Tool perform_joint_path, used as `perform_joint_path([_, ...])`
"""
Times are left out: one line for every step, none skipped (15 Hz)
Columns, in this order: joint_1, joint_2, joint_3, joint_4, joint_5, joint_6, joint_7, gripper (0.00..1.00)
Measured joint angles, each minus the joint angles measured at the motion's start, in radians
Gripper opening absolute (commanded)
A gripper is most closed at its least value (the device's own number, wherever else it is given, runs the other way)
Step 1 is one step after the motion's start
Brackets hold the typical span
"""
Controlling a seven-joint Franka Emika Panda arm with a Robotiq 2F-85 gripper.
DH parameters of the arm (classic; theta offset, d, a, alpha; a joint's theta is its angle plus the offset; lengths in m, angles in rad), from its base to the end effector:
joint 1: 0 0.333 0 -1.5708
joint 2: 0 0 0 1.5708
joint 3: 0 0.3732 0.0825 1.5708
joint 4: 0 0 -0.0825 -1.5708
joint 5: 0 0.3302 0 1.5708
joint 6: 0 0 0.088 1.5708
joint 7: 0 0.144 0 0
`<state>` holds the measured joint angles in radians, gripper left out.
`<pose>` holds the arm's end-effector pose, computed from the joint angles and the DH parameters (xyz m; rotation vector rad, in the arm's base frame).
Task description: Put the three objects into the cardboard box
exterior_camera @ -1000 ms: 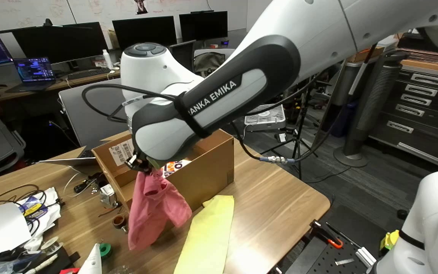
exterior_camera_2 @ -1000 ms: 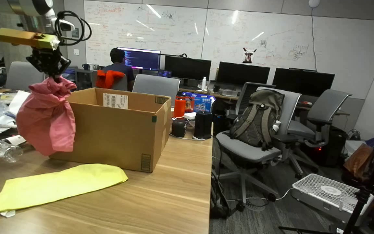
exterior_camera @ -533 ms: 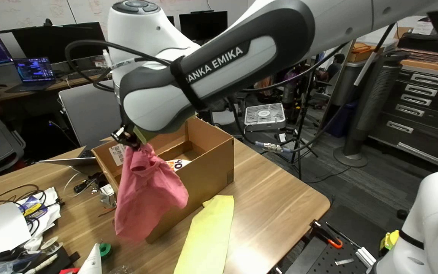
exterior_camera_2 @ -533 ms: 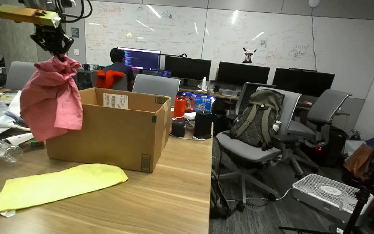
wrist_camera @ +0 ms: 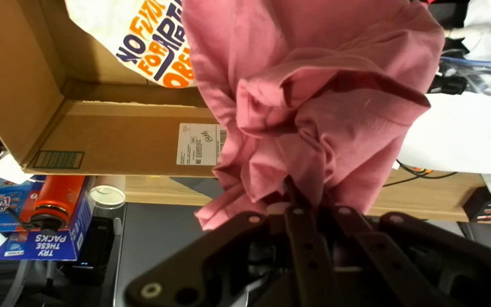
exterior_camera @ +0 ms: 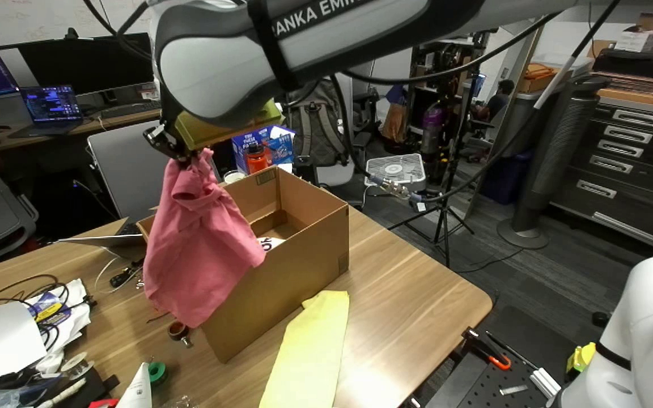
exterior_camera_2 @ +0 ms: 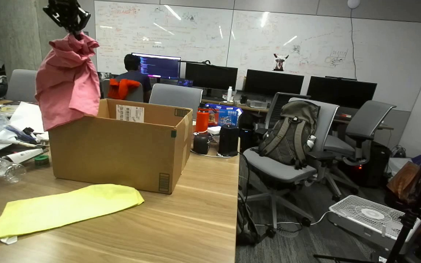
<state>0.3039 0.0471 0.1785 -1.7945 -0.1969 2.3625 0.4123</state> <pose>0.5257 0.2640 0.6130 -2.9432 -0.2524 -0.8174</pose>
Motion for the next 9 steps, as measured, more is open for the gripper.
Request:
perform_joint_path([-0.003,-0.002,0.000,0.017,-0.016,-0.007,0.012,0.02])
perform_joint_path([-0.006,-0.003,0.000,0.031,-0.033,-0.014,0.026,0.02])
perform_joint_path([-0.009,-0.004,0.000,0.044,-0.047,-0.021,0.038,0.02])
perform_joint_path([-0.011,-0.004,0.000,0.057,-0.060,-0.026,0.049,0.02])
perform_joint_path([-0.013,-0.004,0.000,0.069,-0.071,-0.031,0.058,0.02])
perform_joint_path([-0.015,-0.004,0.000,0.079,-0.077,-0.037,0.064,0.02])
perform_joint_path([-0.016,-0.004,0.000,0.087,-0.082,-0.042,0.070,0.02])
perform_joint_path([-0.017,-0.004,0.000,0.094,-0.089,-0.047,0.076,0.02])
perform_joint_path([-0.018,-0.004,0.000,0.100,-0.094,-0.053,0.081,0.02])
